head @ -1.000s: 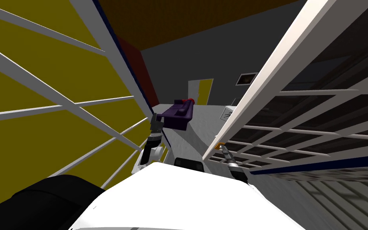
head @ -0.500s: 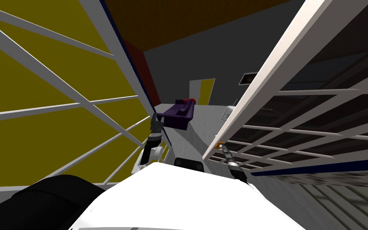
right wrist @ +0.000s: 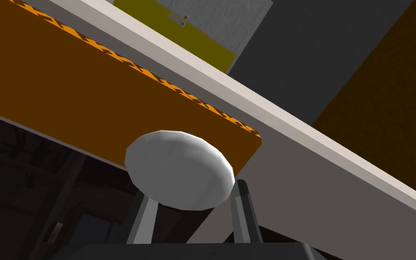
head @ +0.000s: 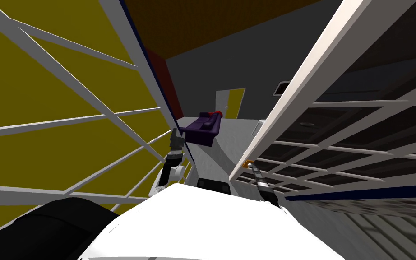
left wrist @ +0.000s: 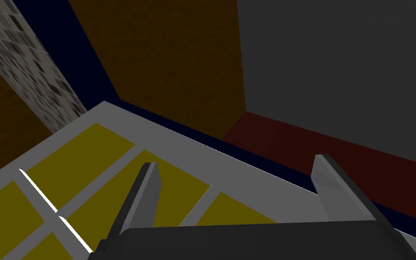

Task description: Pull the door open

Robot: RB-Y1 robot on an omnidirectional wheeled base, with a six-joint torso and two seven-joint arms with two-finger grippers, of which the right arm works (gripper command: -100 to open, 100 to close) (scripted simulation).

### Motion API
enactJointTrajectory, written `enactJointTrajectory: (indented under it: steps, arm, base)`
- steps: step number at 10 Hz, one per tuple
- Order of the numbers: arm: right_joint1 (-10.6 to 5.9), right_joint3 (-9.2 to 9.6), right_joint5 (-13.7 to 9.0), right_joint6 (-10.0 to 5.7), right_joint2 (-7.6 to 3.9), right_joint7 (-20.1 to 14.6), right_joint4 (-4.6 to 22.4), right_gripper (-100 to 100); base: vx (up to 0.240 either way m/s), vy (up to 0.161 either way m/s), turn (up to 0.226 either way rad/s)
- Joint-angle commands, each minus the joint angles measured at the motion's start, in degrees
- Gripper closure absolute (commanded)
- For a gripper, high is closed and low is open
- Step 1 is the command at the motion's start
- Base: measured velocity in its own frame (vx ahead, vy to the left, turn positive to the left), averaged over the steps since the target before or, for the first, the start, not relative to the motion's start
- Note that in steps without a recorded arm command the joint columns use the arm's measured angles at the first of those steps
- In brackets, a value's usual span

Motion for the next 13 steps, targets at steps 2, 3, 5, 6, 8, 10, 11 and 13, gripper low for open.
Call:
enactJointTrajectory:
  steps: [2, 3, 5, 6, 8, 10, 11, 13]
  arm:
    - [-0.21, 0.92, -1.07, 0.01, 0.40, -3.25, 0.00, 100]
    - [-0.40, 1.38, -2.14, 0.22, 0.39, -5.47, 0.04, 100]
    - [-0.59, 1.84, -3.22, 0.43, 0.38, -7.94, 0.07, 100]
    - [-0.78, 2.29, -4.29, 0.65, 0.37, -9.32, 0.10, 100]
    - [-0.97, 2.75, -5.36, 0.86, 0.36, -12.31, 0.14, 100]
    - [-1.16, 3.22, -6.47, 1.08, 0.35, -14.91, 0.17, 100]
    - [-1.16, 3.22, -6.47, 1.08, 0.35, -15.14, 0.17, 100]
    - [-1.36, 3.69, -7.57, 1.30, 0.34, -17.53, 0.21, 100]
  base:
    - [-0.035, -0.023, 0.051]
    - [-0.040, -0.016, 0.074]
    - [-0.035, -0.018, 0.043]
    - [-0.059, -0.031, 0.095]
    - [-0.044, -0.019, 0.059]
    - [-0.036, -0.021, 0.052]
    - [-0.035, -0.019, 0.036]
    - [-0.038, -0.012, 0.039]
